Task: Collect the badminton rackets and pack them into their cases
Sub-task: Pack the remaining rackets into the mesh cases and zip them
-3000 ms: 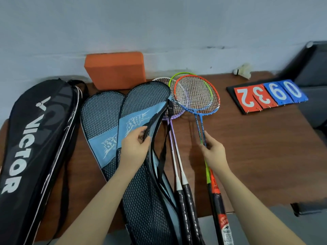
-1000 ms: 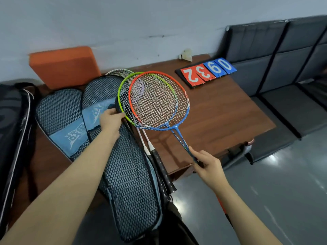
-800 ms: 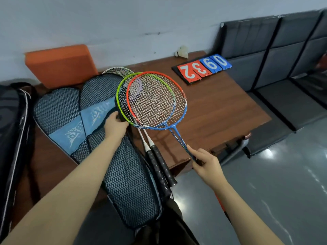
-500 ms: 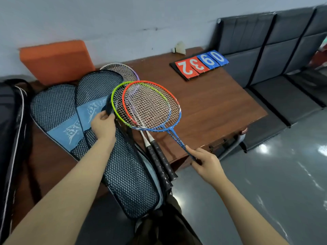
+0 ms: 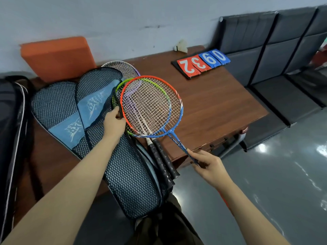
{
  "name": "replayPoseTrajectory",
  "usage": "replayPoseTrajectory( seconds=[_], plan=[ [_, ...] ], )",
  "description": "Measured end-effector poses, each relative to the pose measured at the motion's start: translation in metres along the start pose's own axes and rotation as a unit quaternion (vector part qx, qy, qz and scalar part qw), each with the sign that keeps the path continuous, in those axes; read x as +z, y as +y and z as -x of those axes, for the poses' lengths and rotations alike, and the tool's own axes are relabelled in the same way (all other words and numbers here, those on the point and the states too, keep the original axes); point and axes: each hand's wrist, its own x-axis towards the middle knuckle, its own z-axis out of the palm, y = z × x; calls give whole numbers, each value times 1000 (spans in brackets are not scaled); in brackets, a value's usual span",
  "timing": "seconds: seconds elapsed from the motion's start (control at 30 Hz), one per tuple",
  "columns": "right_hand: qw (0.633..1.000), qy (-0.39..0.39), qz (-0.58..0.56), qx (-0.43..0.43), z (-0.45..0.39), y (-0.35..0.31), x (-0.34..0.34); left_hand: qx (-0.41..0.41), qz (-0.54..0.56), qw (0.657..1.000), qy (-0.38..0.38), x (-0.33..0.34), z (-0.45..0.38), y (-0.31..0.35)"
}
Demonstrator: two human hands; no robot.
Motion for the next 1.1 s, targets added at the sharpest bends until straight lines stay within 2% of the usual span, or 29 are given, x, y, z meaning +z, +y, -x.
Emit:
replayPoseTrajectory(
  seconds=[0.1, 0.17, 0.3, 0.47, 0.6, 0.7, 0.87, 1.1],
  plan=[
    [1000, -4, -3, 20, -3, 0, 3, 34, -32, 997, -68, -3, 6, -1],
    [999, -12, -6, 31, -6, -1, 9, 39, -56, 994, -82, -3, 12, 0],
    [998, -15, -30, 44, -4, 1, 19, 5, -2, 998, -67, -10, 16, 2],
    [992, -45, -74, 87, -12, 2, 27, 24, -93, 995, -32, -31, 16, -19],
    [991, -61, -79, 87, -34, -4, 37, -64, 20, 998, -21, -26, 22, -24],
    [990, -63, -77, 96, -51, -1, 41, -95, 58, 993, -28, -19, 20, -25],
    [989, -74, -2, 125, -77, 10, 46, -112, 101, 989, -2, -6, 15, -26],
    [990, -70, 108, 56, -107, 29, 58, -165, 74, 983, 37, 6, 0, -39]
  ],
)
